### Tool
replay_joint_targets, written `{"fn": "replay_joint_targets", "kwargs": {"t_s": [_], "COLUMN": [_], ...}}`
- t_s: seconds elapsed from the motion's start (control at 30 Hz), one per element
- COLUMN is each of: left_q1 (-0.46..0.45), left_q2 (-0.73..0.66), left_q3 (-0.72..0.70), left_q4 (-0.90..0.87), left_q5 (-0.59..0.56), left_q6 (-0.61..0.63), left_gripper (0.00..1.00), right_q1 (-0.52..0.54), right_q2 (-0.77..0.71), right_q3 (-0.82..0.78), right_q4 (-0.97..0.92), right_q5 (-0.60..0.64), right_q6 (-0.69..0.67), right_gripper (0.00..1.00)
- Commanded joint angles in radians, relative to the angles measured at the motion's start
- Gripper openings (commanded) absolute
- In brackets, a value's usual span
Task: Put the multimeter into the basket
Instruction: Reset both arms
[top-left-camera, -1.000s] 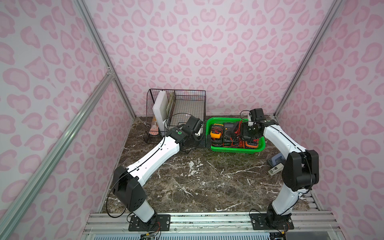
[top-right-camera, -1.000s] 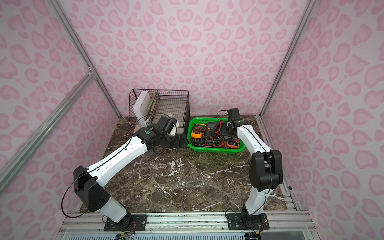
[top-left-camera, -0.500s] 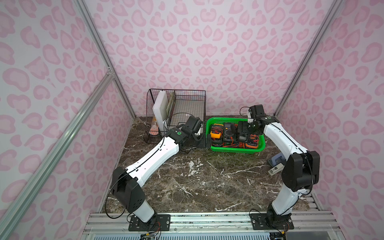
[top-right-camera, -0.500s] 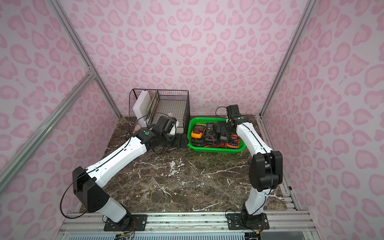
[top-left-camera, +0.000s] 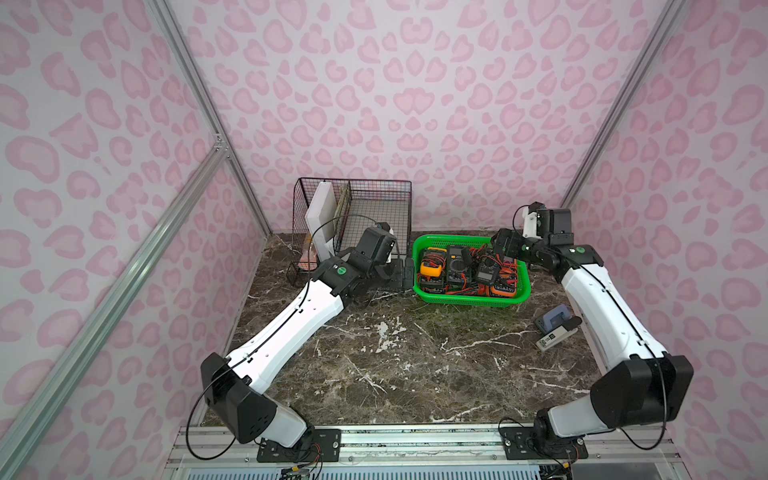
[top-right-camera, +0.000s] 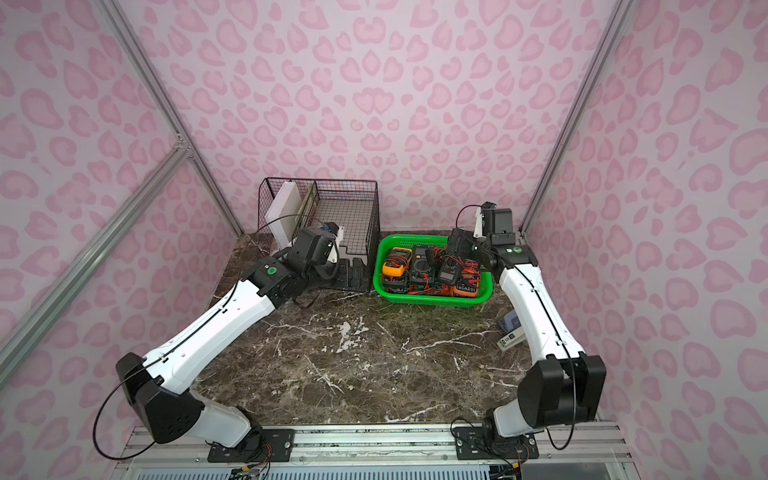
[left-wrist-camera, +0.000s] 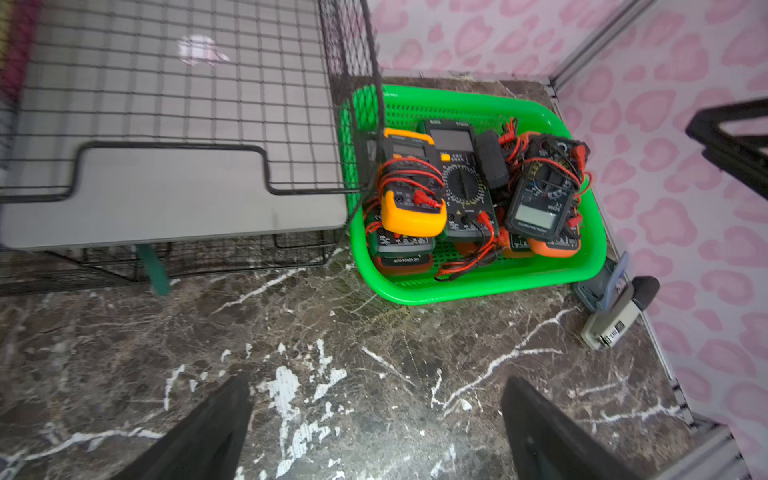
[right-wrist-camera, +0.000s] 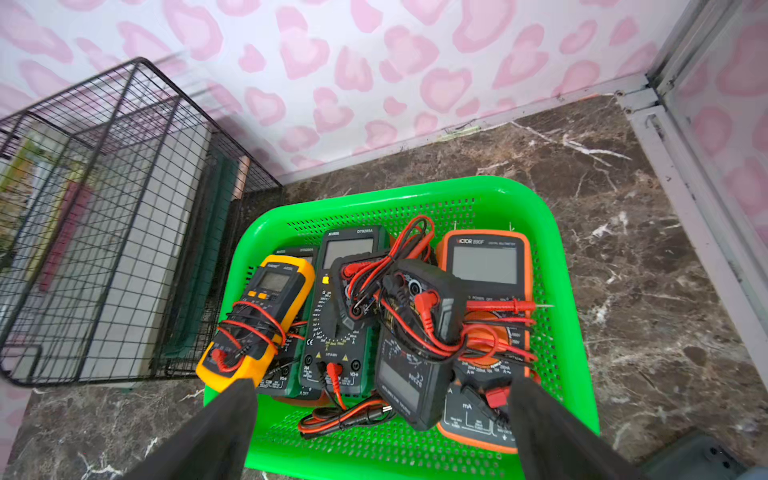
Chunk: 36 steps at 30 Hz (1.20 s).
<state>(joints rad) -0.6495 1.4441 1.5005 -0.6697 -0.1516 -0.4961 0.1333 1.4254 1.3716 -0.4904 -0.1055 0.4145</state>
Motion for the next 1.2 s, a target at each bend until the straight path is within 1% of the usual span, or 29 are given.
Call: {"fn": "replay_joint_targets", "kwargs": {"t_s": [0.0, 0.03, 0.2, 0.27, 0.3, 0.37, 0.43, 0.53, 0.6, 0.63, 0.77, 0.87, 0.97, 1.03, 1.17], "left_q1": [0.001, 0.001, 0.001, 0.001, 0.002, 0.012, 0.023, 0.055, 0.099, 0.125, 0.256, 0.338, 0.399, 0.442, 0.491], "left_q2": [-0.100, -0.139, -0.332, -0.366, -0.374, -0.391, -0.437, -0.538, -0.597, -0.616, -0.673, -0.656, -0.542, -0.428, -0.207], "left_q3": [-0.114, -0.159, -0.439, -0.504, -0.524, -0.565, -0.640, -0.809, -0.907, -0.937, -1.044, -1.109, -1.147, -1.167, -1.165], "left_q4": [0.123, 0.169, 0.455, 0.484, 0.468, 0.435, 0.455, 0.625, 0.714, 0.728, 0.748, 0.828, 0.959, 1.075, 1.294], "left_q5": [-0.227, -0.278, -0.514, -0.608, -0.655, -0.704, -0.713, -0.724, -0.693, -0.673, -0.552, -0.439, -0.379, -0.343, -0.285], "left_q6": [0.072, 0.102, 0.338, 0.413, 0.425, 0.434, 0.435, 0.525, 0.574, 0.584, 0.545, 0.506, 0.483, 0.480, 0.483], "left_gripper": [0.99, 0.98, 0.98, 0.98, 0.99, 0.98, 0.98, 0.98, 0.99, 0.99, 0.99, 0.99, 0.99, 0.99, 0.99], "right_q1": [-0.003, -0.003, -0.004, -0.006, -0.006, -0.009, -0.016, -0.051, -0.080, -0.085, -0.092, -0.094, -0.096, -0.098, -0.099], "right_q2": [-0.101, -0.133, -0.309, -0.356, -0.373, -0.390, -0.398, -0.410, -0.406, -0.402, -0.363, -0.312, -0.248, -0.199, -0.102], "right_q3": [-0.132, -0.181, -0.481, -0.586, -0.642, -0.726, -0.794, -0.906, -0.972, -0.995, -1.078, -1.113, -1.133, -1.137, -1.135], "right_q4": [0.200, 0.245, 0.506, 0.607, 0.652, 0.708, 0.744, 0.835, 0.905, 0.934, 1.071, 1.170, 1.273, 1.349, 1.475], "right_q5": [0.051, 0.066, 0.183, 0.227, 0.249, 0.283, 0.335, 0.353, 0.349, 0.346, 0.354, 0.343, 0.357, 0.355, 0.333], "right_q6": [0.018, 0.009, -0.032, -0.058, -0.076, -0.112, -0.122, -0.144, -0.155, -0.163, -0.186, -0.201, -0.226, -0.260, -0.285], "right_gripper": [0.99, 0.99, 0.99, 0.99, 0.99, 0.99, 0.99, 0.99, 0.99, 0.99, 0.99, 0.99, 0.99, 0.99, 0.99]}}
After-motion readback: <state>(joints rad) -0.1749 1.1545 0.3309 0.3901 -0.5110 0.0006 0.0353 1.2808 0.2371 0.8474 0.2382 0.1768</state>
